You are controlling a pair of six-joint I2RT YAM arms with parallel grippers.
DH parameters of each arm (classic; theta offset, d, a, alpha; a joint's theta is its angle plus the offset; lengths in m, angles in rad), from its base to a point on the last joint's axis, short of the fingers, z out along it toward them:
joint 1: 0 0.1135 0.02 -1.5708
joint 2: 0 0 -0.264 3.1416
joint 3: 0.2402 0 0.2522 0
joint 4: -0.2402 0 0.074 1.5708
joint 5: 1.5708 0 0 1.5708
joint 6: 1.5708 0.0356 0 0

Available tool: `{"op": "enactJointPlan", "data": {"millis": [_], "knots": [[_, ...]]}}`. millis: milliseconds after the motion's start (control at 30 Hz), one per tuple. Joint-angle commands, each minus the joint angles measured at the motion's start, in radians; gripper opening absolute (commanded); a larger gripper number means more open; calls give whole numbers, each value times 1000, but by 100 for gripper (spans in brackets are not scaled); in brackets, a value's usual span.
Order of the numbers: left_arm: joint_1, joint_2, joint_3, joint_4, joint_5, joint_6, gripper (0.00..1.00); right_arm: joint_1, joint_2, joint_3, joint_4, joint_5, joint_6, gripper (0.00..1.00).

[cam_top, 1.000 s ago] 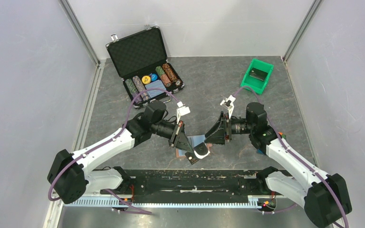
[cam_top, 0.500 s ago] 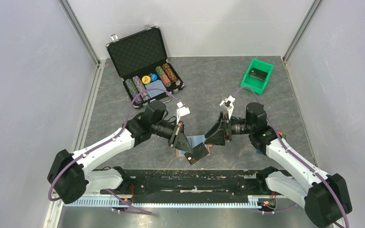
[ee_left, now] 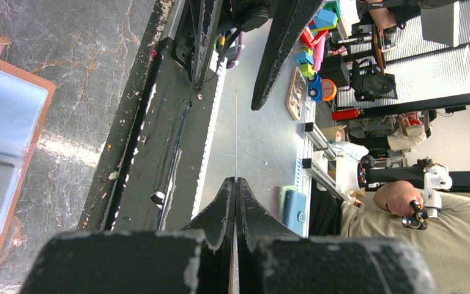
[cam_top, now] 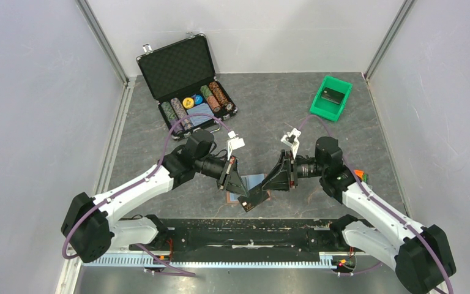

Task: Take the credit cards out of the card holder
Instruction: Remove the credit card from the card holder.

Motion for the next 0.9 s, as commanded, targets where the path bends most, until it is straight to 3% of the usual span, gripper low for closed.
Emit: {"op": "enactJointPlan", "data": {"millis": [0,200,233,333,433,467,567,600,667,733,867], "knots": [[4,-2,39,38,27,14,2,8,-21,-15,50,-25,11,36],[5,-7,32,43,26,16,2,22,-30,-28,57,-29,15,31],[6,-6,32,43,26,16,2,24,-32,-27,58,-30,14,28],[6,-8,34,45,24,18,2,25,-37,-17,59,-19,20,0],[12,-15,38,29,-1,26,8,23,-43,5,57,31,29,0],[14,-20,40,17,-20,35,16,22,-41,14,57,49,34,0],[17,-42,60,-84,-103,101,58,0,-20,41,56,83,45,0],[18,-47,72,-128,-140,130,66,-15,-15,48,56,86,48,0],[18,-54,101,-222,-210,192,98,-48,-5,63,52,89,47,0],[18,-66,123,-290,-282,231,100,-86,8,88,15,87,19,0],[18,-101,147,-388,-492,279,100,-176,60,203,-213,154,-129,0]]}}
